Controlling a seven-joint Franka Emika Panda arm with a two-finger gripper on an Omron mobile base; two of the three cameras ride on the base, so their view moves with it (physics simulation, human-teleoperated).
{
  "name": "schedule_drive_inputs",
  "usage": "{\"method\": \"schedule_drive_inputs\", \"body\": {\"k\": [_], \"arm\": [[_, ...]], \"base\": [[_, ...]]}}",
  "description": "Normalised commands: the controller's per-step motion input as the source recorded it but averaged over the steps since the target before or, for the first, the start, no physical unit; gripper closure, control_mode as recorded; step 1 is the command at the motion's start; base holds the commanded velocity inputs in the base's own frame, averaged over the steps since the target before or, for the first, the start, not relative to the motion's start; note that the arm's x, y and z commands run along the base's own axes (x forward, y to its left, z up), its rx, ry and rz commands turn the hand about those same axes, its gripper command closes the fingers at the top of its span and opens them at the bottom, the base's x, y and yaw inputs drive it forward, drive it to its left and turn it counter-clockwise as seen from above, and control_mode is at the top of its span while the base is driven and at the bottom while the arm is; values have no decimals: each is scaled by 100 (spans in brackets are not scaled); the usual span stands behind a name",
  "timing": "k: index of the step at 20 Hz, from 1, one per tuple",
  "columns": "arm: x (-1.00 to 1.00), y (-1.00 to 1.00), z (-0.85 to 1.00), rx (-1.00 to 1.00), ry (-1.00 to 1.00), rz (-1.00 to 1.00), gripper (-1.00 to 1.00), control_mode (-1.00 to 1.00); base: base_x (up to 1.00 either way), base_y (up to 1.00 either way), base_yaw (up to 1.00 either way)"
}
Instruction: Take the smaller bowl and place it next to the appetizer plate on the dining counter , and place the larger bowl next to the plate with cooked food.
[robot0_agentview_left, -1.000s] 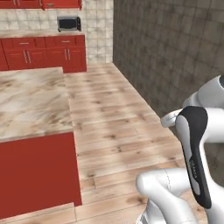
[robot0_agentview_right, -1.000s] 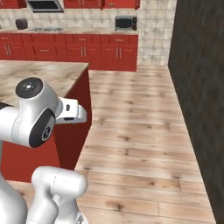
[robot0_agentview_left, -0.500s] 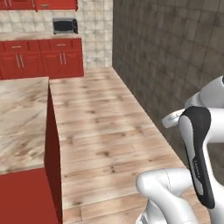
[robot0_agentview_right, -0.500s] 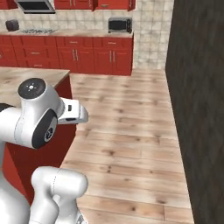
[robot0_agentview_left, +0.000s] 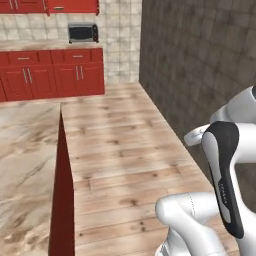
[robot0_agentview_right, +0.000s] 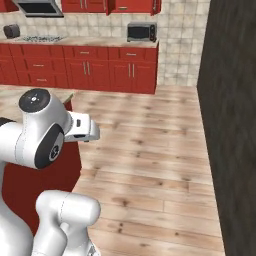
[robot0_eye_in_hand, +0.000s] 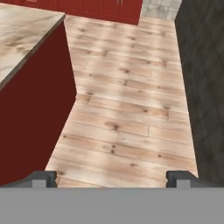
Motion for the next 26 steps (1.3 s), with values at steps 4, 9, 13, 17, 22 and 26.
{"method": "schedule_drive_inputs", "body": {"k": [4,9,13,17,22,26], "arm": [[0,0,0,0,0,0,-100,100],[0,0,0,0,0,0,-100,100],[0,0,0,0,0,0,-100,100],[0,0,0,0,0,0,-100,100],[0,0,0,0,0,0,-100,100],[0,0,0,0,0,0,-100,100]], "base": [[100,0,0],[100,0,0],[100,0,0],[100,0,-4],[100,6,-12],[100,9,-13]]}}
